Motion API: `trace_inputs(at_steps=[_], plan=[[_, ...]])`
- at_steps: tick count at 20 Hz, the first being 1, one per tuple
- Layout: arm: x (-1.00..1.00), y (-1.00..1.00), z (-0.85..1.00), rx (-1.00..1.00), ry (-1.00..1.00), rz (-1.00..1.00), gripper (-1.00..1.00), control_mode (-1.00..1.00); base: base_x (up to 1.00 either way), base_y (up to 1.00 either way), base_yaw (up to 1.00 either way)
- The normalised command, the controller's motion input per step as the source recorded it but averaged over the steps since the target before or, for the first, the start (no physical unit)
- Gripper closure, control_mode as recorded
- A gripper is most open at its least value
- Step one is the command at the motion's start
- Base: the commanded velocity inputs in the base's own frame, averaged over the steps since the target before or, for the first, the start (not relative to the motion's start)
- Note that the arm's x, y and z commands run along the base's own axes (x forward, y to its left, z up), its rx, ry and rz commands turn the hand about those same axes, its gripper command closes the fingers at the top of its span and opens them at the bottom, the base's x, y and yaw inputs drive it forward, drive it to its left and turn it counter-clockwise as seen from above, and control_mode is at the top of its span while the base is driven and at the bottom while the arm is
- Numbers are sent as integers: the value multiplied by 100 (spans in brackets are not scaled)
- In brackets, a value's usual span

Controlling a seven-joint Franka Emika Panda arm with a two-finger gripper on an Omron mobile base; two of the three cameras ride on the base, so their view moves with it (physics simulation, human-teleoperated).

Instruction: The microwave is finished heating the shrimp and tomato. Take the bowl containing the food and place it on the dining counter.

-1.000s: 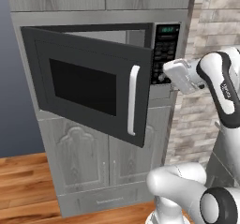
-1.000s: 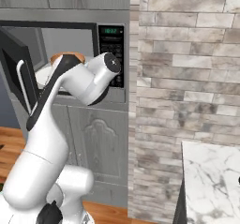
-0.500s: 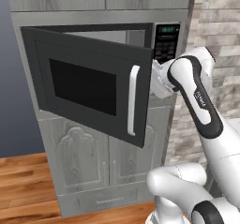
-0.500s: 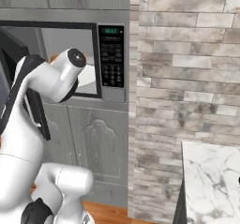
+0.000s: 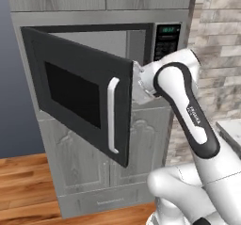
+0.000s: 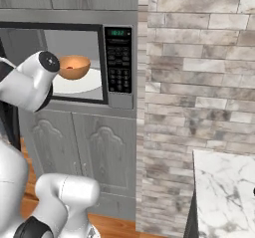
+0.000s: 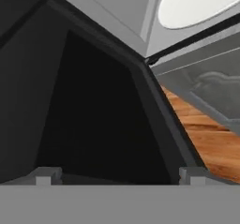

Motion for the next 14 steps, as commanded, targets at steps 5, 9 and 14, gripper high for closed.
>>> trace_inputs(at_steps=[5,9,14], plan=[[-67,100,6,0,0,16,-100,-100,0,0,0],[-60,100,0,0,0,3,-100,-100,0,0,0],[-14,85,0,0,0,-1,-100,-100,0,0,0]])
